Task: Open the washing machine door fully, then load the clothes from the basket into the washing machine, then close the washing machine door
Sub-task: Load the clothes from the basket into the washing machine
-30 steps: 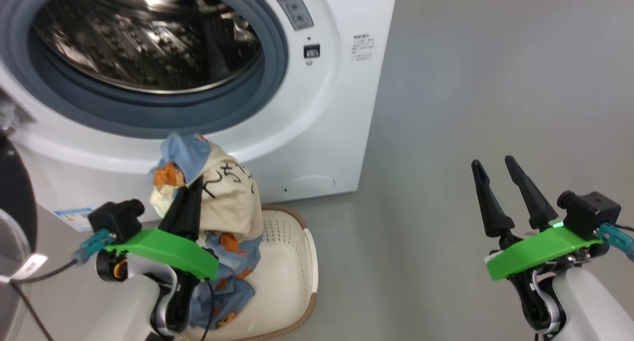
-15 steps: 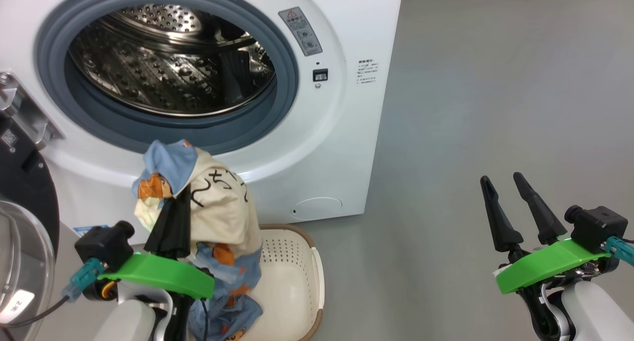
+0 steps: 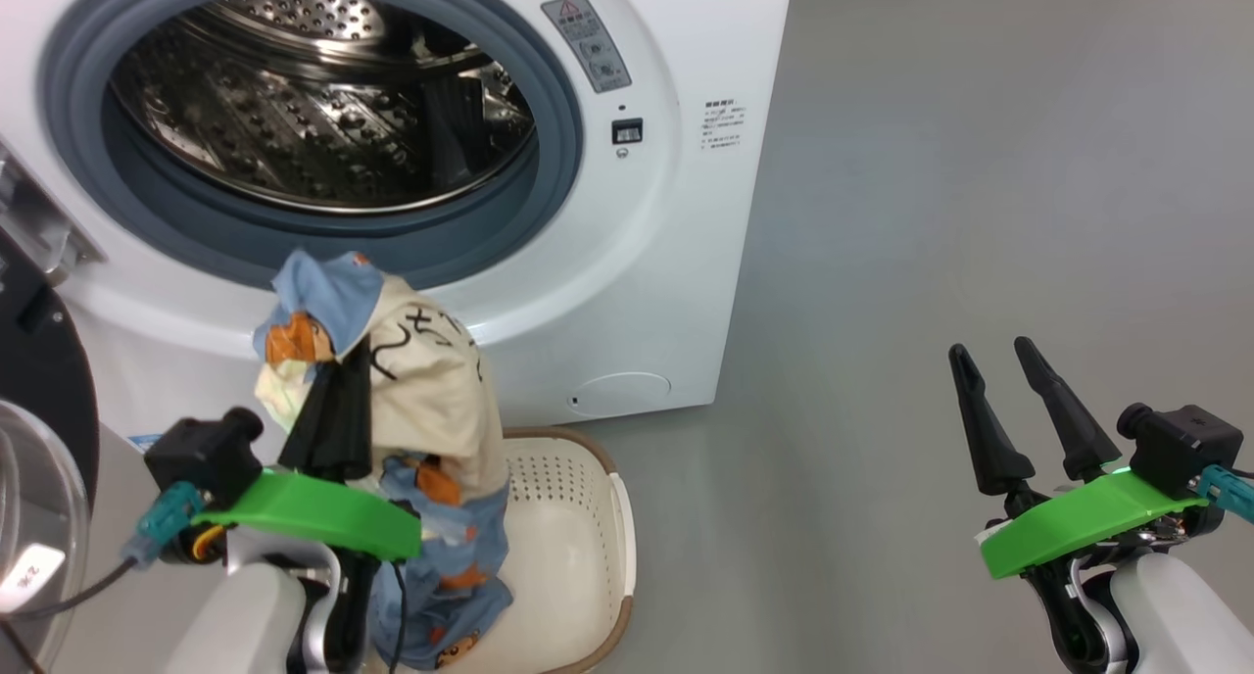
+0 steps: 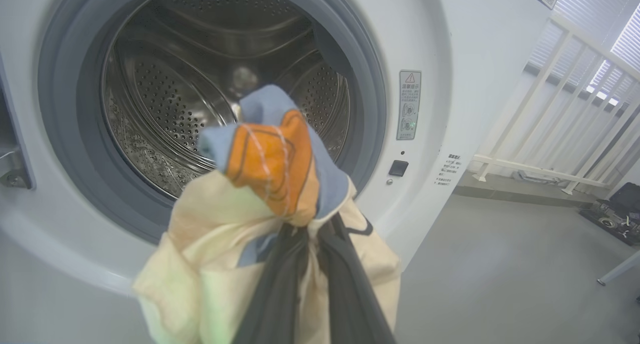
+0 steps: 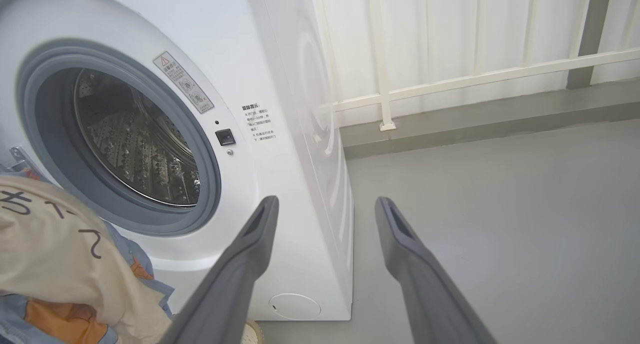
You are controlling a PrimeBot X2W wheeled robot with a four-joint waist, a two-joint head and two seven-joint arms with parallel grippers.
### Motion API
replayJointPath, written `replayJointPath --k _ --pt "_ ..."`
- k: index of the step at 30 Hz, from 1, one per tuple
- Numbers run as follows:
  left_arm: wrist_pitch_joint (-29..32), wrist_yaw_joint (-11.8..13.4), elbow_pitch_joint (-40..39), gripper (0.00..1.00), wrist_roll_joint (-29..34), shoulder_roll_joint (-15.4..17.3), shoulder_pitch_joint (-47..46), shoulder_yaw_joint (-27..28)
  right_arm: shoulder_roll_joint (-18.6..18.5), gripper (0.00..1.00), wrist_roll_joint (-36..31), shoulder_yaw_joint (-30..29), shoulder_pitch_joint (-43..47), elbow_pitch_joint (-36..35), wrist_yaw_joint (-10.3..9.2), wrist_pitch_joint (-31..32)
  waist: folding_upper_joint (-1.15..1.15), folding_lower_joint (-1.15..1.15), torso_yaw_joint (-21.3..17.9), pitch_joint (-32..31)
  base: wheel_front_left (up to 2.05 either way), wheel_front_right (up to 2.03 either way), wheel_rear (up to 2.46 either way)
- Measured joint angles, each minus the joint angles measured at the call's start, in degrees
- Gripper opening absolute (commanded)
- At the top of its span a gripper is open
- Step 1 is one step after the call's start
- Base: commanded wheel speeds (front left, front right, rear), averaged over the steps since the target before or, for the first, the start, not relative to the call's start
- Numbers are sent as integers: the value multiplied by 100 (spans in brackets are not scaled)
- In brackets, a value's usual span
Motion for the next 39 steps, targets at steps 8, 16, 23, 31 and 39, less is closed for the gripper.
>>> replayJointPath --k 8,16,23,31,39 --pt "-3 -114 614 0 111 -33 -639 78 -19 100 -1 31 -42 -48 0 0 0 0 -98 287 0 0 0" --pt "-23 -352 1532 0 194 -199 -1558 280 -65 100 -12 68 -241 -152 0 0 0 0 -188 621 0 0 0" --pt "-51 -466 2397 0 364 -318 -2505 369 -110 100 -52 88 -375 -221 0 0 0 0 -234 983 0 0 0" --pt "-53 -610 3482 0 495 -314 -3899 486 -154 100 -162 63 -819 -463 0 0 0 1 -310 1681 0 0 0" --pt "-54 -770 4033 0 599 -121 -4925 760 -78 100 -221 22 -1106 -646 0 -1 0 1 -460 2517 0 0 0"
